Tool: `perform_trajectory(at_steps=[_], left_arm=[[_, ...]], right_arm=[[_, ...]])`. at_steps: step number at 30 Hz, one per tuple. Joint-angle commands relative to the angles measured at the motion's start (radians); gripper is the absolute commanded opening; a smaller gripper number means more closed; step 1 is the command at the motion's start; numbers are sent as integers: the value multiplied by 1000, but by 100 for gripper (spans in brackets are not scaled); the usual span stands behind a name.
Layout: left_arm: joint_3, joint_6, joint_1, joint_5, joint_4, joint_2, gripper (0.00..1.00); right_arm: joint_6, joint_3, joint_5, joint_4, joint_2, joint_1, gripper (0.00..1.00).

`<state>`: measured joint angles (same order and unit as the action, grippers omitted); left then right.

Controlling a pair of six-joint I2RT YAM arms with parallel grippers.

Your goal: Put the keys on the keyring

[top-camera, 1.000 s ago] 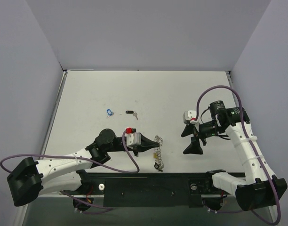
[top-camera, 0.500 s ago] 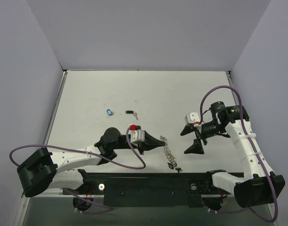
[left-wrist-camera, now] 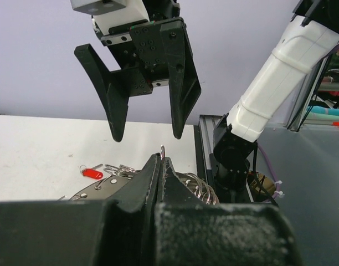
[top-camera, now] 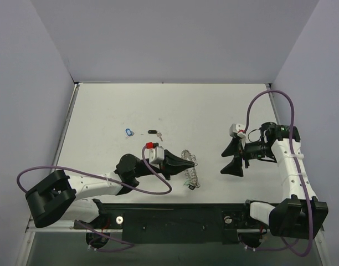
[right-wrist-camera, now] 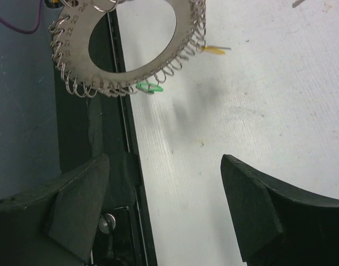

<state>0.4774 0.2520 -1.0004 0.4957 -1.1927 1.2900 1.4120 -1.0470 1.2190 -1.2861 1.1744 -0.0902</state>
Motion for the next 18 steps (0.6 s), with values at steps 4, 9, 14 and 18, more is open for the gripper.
perform_trajectory(at_steps=[4,9,14,18], left_arm=[[-34,53,0,-52,-149,-4,0],[-36,110,0,-58,-202,-12,0],[-20,177,0,-83,-240,-11,0],[-20,214,-4,-111,-236,-18,0]], right_arm=[[-104,-22,-36,-46,4,-8,74],[185,-189,-69,-283,14,131,73],[194,-294,-9,-271,45,299,58],[130,-389,2,-283,97,375,31]])
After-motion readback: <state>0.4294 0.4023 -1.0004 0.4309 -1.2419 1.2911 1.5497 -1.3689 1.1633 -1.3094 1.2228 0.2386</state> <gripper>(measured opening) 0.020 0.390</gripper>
